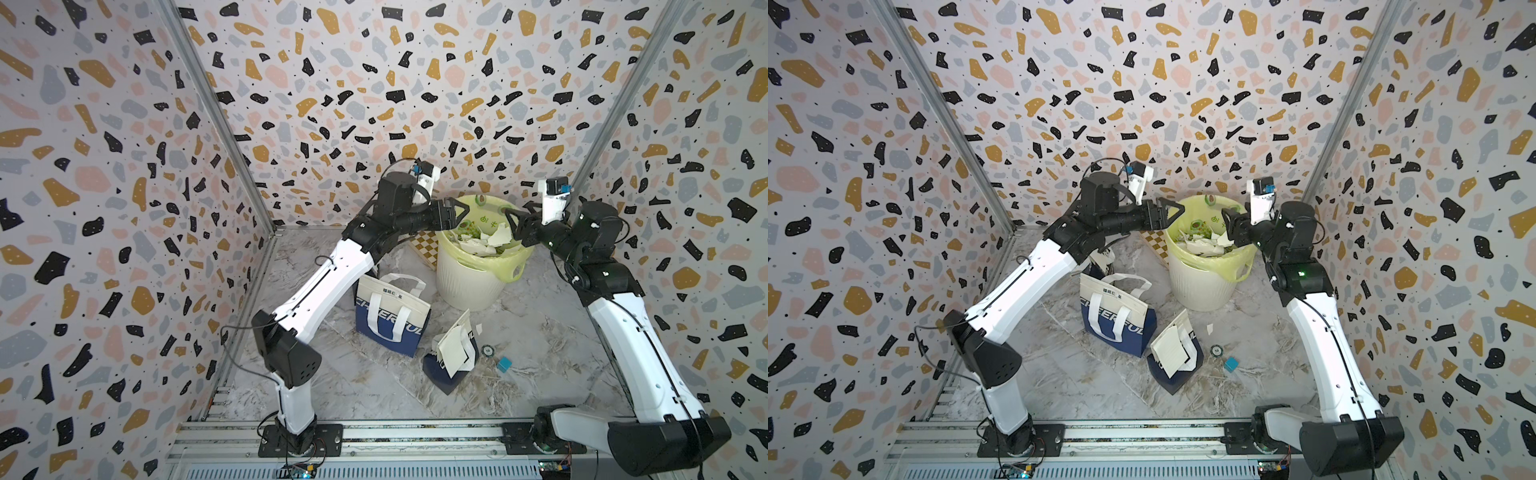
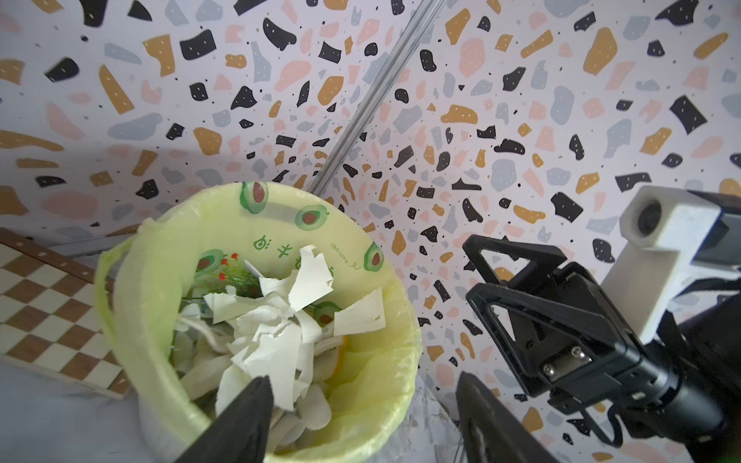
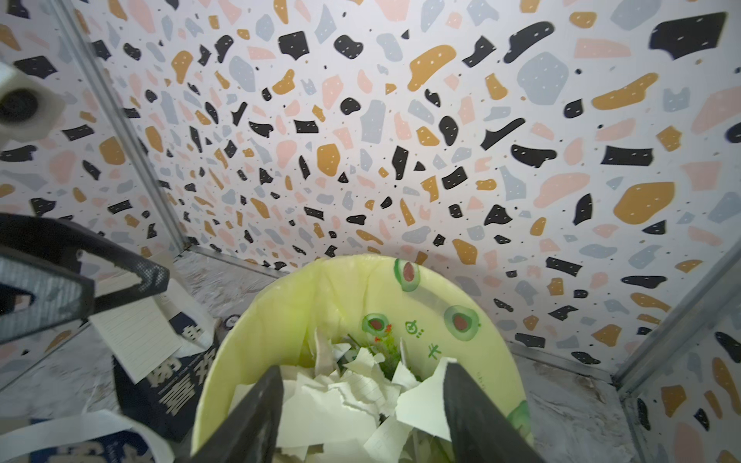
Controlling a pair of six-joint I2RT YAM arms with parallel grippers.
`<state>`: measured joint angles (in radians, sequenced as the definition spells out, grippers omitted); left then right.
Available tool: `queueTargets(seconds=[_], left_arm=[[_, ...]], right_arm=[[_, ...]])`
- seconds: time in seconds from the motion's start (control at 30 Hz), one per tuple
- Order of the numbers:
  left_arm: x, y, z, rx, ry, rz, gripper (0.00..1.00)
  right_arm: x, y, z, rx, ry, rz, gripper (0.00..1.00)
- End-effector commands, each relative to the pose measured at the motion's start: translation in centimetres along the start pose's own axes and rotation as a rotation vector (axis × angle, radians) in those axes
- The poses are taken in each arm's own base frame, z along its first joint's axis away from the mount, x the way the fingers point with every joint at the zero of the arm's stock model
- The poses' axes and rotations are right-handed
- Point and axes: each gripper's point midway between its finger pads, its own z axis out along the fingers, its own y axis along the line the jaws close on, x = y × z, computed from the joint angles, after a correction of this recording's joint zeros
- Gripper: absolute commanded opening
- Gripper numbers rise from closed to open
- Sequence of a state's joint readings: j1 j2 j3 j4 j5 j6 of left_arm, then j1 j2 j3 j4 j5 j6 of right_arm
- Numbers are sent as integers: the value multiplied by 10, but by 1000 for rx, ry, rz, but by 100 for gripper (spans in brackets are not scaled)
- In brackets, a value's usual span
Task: Shred takeout receipts and throw away
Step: Move the takeout bag to the center of the board.
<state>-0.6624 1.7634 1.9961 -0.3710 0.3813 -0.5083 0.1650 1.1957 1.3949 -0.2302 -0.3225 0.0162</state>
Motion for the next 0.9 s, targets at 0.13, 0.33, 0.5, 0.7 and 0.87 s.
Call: queueTargets(seconds=[0.13, 0.33, 0.5, 0.7, 0.87], left_arm=[[83, -32, -79, 7, 186, 294, 72], [166, -51, -129, 44, 320, 317, 73], [205, -50, -140, 74, 371, 333, 70], [241, -49, -126, 183, 388, 428, 56], [252, -47, -122, 220, 361, 473, 53]], right_arm=[[27, 42, -31, -112, 89, -70, 65], [42, 77, -59, -257, 60, -162, 64], [74, 118, -95, -472, 103, -245, 63], [126, 161, -121, -753, 231, -244, 63], [166, 169, -116, -815, 341, -248, 60]])
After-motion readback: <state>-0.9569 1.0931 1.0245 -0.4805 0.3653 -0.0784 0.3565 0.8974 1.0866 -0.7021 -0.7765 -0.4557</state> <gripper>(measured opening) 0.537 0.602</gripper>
